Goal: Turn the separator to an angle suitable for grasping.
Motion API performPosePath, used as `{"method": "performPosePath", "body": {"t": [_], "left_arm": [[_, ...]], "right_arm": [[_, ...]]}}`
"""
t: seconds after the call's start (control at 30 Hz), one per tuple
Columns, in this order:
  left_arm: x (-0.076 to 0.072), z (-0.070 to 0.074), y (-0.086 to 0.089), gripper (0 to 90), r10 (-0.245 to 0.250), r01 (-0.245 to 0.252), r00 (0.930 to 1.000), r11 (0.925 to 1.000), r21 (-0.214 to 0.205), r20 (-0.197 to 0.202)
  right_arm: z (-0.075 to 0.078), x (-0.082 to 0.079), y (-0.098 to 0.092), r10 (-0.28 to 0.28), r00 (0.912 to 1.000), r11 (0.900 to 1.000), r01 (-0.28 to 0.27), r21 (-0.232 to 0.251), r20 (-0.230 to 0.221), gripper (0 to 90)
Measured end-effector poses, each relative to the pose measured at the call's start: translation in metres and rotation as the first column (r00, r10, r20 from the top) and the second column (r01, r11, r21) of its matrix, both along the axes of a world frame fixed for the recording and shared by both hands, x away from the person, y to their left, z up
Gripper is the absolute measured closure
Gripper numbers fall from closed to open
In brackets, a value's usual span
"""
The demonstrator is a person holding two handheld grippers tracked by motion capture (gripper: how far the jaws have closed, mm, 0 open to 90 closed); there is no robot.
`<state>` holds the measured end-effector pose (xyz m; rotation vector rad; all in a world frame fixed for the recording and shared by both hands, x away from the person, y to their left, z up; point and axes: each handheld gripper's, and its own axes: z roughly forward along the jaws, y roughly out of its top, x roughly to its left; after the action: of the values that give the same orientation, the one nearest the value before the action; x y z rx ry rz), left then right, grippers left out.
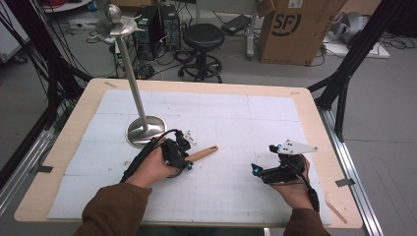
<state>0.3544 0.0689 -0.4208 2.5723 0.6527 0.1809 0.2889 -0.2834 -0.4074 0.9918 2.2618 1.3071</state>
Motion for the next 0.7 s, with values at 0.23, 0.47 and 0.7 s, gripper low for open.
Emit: {"method": "performPosePath", "body": {"t": [0.23,0.47,0.7], "left_arm": [[0.0017,-0.0003,-0.0013,59.4,0.003,-0.003,0.9999,1.0,0.007,-0.013],[0.0005,0.0003,-0.0039,66.8,-0.019,0.019,0.9996,0.9998,0.009,-0.019],[-0.0008,0.0002,-0.0042,68.9,-0.028,0.028,0.9996,0.9995,0.015,-0.007]], "right_arm": [[-0.0012,0.001,0.0011,0.002,1.0,1.0,-0.002,-0.006,-0.002,1.0],[-0.0014,0.0011,0.0018,0.002,1.0,1.0,-0.002,-0.005,-0.005,1.1],[-0.0019,0.0009,0.0012,0.005,1.0,1.0,-0.005,-0.007,-0.007,1.0]]}}
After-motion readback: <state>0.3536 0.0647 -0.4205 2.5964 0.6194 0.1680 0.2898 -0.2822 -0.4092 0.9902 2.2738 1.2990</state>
